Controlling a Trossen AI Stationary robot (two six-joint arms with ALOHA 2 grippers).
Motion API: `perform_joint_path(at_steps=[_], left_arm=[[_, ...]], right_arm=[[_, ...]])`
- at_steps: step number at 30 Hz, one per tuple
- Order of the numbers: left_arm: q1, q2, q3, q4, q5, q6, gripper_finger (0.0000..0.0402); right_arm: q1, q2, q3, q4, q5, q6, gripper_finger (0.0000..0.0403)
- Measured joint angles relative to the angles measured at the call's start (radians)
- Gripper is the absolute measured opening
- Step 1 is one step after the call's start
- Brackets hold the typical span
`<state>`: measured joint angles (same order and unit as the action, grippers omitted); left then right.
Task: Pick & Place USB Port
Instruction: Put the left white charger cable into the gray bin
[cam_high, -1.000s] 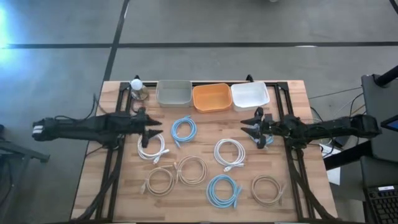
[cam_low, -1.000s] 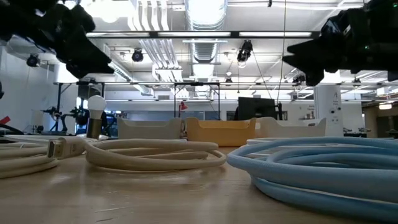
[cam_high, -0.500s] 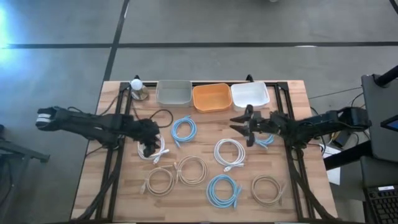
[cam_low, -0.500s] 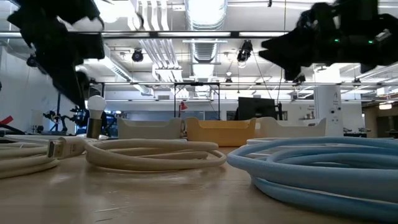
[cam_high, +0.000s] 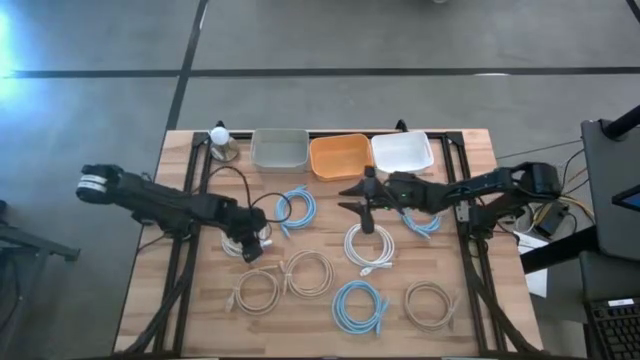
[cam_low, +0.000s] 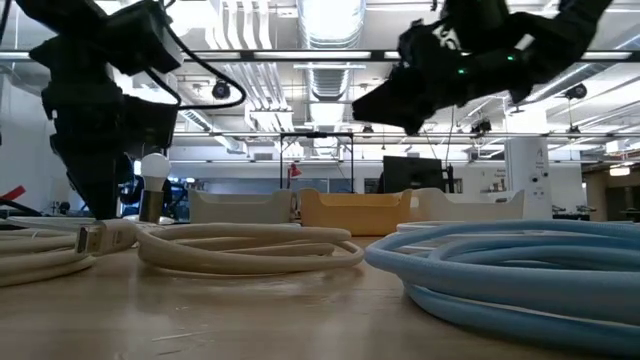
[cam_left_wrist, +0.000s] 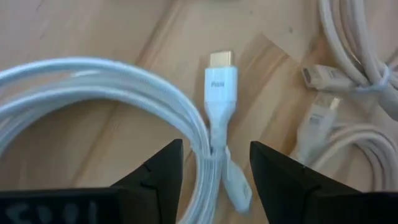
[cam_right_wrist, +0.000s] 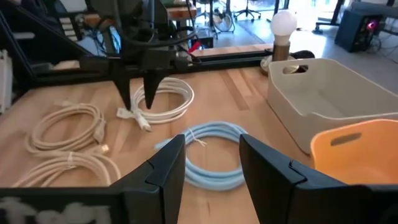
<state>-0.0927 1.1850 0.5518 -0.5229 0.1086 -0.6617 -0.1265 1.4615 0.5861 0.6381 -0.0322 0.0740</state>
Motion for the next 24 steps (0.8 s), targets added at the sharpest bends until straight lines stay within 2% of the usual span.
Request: perform_joint_path(at_steps=[11, 14, 19, 21, 24], left_arm=[[-0.009, 0.145, 0.002, 0.009, -0.098, 0.032, 0.0166], [-0.009, 0.149, 0.002, 0.008, -0.101, 0.039, 0.0134], [-0.009, 0.095, 0.007, -0.01, -0.11, 0.04, 0.0044], [-0.013, 0.061, 0.03, -0.04, -0.13, 0.04, 0.0044], [-0.028, 0.006, 0.093, -0.084, -0.218, 0.059, 0.0044]], right_arm=[[0.0, 0.184, 0.146, -0.008, 0.0, -0.006, 0.0146], [0.0, 0.216, 0.164, -0.008, 0.0, -0.007, 0.0146], [0.0, 0.238, 0.175, -0.007, 0.0, -0.006, 0.0146], [0.0, 0.239, 0.175, -0.007, 0.0, 0.001, 0.0146], [0.001, 0.232, 0.175, -0.006, 0.0, 0.004, 0.0146]])
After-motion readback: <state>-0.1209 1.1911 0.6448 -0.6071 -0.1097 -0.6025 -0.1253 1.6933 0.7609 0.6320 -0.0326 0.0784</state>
